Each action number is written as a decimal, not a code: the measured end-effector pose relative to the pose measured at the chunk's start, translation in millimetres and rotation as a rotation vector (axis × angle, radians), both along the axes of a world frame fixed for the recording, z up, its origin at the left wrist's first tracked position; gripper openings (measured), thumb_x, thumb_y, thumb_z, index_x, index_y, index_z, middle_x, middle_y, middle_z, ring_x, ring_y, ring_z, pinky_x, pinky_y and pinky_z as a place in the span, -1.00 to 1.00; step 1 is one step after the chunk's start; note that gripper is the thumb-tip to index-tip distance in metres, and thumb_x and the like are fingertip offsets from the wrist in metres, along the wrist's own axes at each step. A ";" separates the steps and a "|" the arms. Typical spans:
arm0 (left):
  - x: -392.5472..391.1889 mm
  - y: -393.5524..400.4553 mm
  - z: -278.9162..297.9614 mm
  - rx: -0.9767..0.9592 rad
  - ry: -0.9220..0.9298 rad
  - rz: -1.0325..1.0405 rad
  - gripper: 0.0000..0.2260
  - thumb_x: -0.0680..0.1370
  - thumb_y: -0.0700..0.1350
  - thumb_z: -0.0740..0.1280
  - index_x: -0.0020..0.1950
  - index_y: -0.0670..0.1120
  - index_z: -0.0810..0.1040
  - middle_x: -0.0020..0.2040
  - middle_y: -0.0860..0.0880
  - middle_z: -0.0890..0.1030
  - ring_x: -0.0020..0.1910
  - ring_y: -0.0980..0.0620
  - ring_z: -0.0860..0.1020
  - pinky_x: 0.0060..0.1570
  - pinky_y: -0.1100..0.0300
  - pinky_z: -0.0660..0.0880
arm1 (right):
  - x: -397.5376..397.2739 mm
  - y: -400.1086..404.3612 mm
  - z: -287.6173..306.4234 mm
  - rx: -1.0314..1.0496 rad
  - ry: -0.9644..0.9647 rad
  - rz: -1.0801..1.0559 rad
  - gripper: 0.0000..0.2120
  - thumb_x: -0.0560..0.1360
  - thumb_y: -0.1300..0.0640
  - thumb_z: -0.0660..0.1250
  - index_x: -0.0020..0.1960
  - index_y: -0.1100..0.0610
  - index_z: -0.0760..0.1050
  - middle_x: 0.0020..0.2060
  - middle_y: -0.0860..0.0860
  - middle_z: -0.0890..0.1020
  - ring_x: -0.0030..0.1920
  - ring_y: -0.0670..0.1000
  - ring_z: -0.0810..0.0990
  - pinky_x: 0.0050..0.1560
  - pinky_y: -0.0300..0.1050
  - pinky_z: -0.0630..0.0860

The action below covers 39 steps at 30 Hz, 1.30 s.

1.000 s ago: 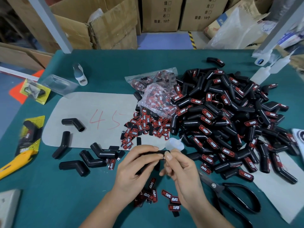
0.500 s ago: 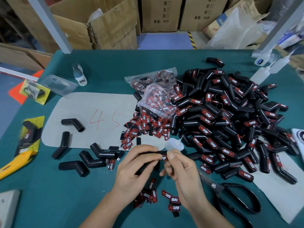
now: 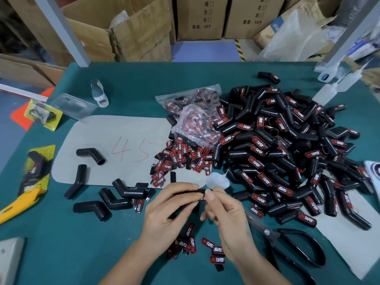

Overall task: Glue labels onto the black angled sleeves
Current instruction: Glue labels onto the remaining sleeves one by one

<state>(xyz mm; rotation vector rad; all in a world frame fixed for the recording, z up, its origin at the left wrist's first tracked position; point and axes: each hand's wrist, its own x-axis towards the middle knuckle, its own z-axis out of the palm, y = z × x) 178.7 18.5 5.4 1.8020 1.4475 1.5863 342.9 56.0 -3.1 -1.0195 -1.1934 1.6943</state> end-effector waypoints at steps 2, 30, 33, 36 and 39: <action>-0.4 0.1 0.7 0.000 -0.015 0.003 -0.79 0.59 -0.24 0.47 0.20 -0.06 0.72 0.24 0.07 0.66 0.19 0.00 0.67 0.22 0.20 0.54 | 0.4 -0.2 0.7 -0.010 0.015 0.000 -0.40 0.59 -0.24 0.41 -0.26 0.29 0.45 -0.34 -0.07 0.34 -0.31 -0.06 0.40 -0.13 -0.12 0.55; 7.4 -4.3 -3.2 0.090 -0.003 0.111 -0.82 0.58 -0.22 0.49 0.17 -0.16 0.72 0.24 0.01 0.67 0.18 -0.03 0.68 0.23 0.18 0.55 | -2.4 -5.1 3.4 0.045 0.005 -0.007 -0.68 0.64 -0.17 0.38 -0.17 0.02 0.59 -0.33 -0.09 0.40 -0.30 -0.07 0.46 -0.10 -0.09 0.56; 6.8 -3.4 -2.9 0.074 -0.017 0.133 -0.79 0.60 -0.16 0.49 0.22 -0.15 0.69 0.23 0.03 0.67 0.18 0.00 0.67 0.24 0.20 0.54 | -2.2 -4.8 3.6 0.031 0.003 -0.019 -0.59 0.65 -0.18 0.36 -0.25 0.06 0.49 -0.33 -0.05 0.36 -0.30 -0.04 0.43 -0.10 -0.12 0.56; 6.9 -2.4 -2.0 0.045 -0.043 0.136 -0.77 0.57 -0.20 0.49 0.22 -0.12 0.68 0.22 0.03 0.67 0.20 0.00 0.66 0.26 0.22 0.51 | -2.4 -4.5 3.8 0.016 0.008 -0.015 -0.56 0.65 -0.20 0.34 -0.26 0.08 0.47 -0.32 -0.03 0.35 -0.30 -0.04 0.42 -0.10 -0.10 0.57; 6.7 -1.7 1.0 0.037 -0.060 0.085 -0.81 0.57 -0.24 0.46 0.16 -0.09 0.67 0.22 0.01 0.64 0.19 -0.02 0.65 0.23 0.19 0.52 | -3.8 -4.9 6.3 -0.008 0.009 -0.017 -0.54 0.63 -0.25 0.34 -0.26 0.08 0.48 -0.31 0.01 0.36 -0.30 -0.03 0.41 -0.11 -0.11 0.57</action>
